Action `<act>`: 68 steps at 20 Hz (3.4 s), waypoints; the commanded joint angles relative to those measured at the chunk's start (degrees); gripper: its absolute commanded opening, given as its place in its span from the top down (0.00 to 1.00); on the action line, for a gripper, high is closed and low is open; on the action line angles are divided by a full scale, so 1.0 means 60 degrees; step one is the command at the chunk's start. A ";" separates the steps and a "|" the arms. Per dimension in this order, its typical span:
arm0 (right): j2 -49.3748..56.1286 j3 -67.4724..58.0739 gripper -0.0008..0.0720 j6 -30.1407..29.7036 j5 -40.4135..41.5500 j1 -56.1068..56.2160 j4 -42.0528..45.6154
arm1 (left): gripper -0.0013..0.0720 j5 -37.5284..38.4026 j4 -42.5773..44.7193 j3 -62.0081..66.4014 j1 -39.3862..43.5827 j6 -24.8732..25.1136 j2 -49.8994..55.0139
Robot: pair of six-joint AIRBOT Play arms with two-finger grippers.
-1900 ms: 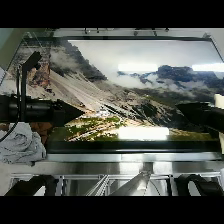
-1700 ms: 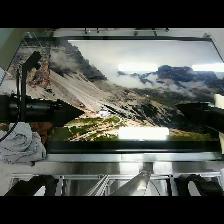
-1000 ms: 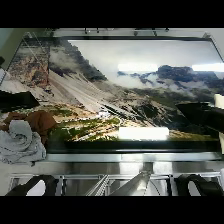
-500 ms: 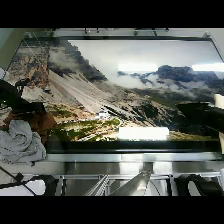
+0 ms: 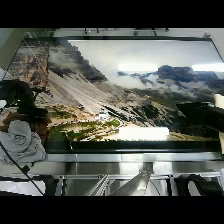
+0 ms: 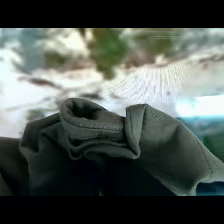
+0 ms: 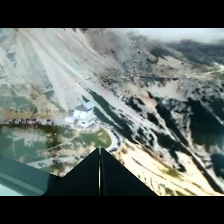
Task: Fold the shirts.
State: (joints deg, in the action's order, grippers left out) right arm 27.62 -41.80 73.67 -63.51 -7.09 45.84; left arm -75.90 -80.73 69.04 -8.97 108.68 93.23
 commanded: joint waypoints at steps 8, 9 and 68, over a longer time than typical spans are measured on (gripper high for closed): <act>0.0004 0.0000 0.97 0.0004 0.0018 0.0011 -0.0004 | 0.96 -0.0605 -0.3880 0.5770 0.1603 0.0251 -0.2368; 0.0004 0.0000 0.97 0.0000 0.0018 0.0011 0.0000 | 0.96 -0.0725 -0.4466 0.6273 0.1494 0.0255 -0.2696; 0.0087 0.0004 0.96 0.0739 0.0011 0.0007 0.0109 | 0.96 0.0834 -0.8047 -0.2455 -0.1942 0.0958 -0.5767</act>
State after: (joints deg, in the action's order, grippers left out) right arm 27.73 -41.80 74.56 -63.40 -7.03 45.84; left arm -67.94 -116.33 53.12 -24.97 110.30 61.73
